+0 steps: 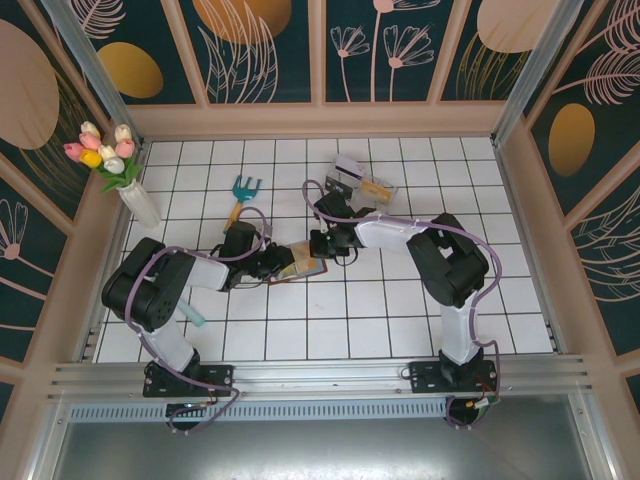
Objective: Take the credit cards out of the card holder
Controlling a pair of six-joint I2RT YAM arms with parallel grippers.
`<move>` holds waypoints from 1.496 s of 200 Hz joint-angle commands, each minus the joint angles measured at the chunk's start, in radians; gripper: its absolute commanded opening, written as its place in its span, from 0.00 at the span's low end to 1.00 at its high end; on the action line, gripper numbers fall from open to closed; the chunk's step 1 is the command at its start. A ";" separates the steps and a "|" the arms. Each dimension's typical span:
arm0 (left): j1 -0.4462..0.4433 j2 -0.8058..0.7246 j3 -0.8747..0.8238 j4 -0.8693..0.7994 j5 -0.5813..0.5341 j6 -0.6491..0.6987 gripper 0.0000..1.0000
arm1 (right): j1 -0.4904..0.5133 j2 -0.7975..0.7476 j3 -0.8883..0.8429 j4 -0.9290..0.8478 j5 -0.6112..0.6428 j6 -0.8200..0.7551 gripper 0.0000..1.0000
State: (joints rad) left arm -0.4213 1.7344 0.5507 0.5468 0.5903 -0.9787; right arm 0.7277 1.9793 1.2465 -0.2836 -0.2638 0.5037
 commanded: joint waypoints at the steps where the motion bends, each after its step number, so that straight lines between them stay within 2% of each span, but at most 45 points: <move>1: -0.010 0.030 0.034 0.126 0.083 -0.013 0.17 | 0.041 0.115 -0.075 -0.108 -0.051 -0.014 0.06; 38: -0.010 0.054 0.041 0.142 0.088 -0.013 0.17 | 0.041 0.113 -0.079 -0.098 -0.065 -0.014 0.06; 73: -0.013 0.051 0.060 0.081 0.062 0.040 0.18 | 0.041 0.113 -0.081 -0.091 -0.093 -0.002 0.06; 148: -0.015 0.073 0.079 0.096 0.071 0.034 0.15 | 0.042 0.098 -0.091 -0.082 -0.121 0.006 0.07; 179: -0.017 0.089 0.099 0.074 0.071 0.043 0.11 | 0.042 0.100 -0.087 -0.088 -0.112 0.002 0.07; 205: -0.017 0.066 0.106 -0.006 0.028 0.075 0.00 | 0.041 0.102 -0.085 -0.101 -0.080 0.012 0.07; 244: -0.009 -0.011 0.114 -0.199 -0.045 0.163 0.00 | 0.024 0.096 -0.093 -0.127 -0.025 0.028 0.07; 299: 0.023 -0.102 0.076 -0.317 -0.071 0.224 0.00 | 0.000 0.084 -0.119 -0.123 -0.008 0.027 0.07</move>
State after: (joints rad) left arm -0.4168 1.6855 0.6342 0.2947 0.5430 -0.8139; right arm 0.7189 1.9697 1.2076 -0.2253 -0.3065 0.5308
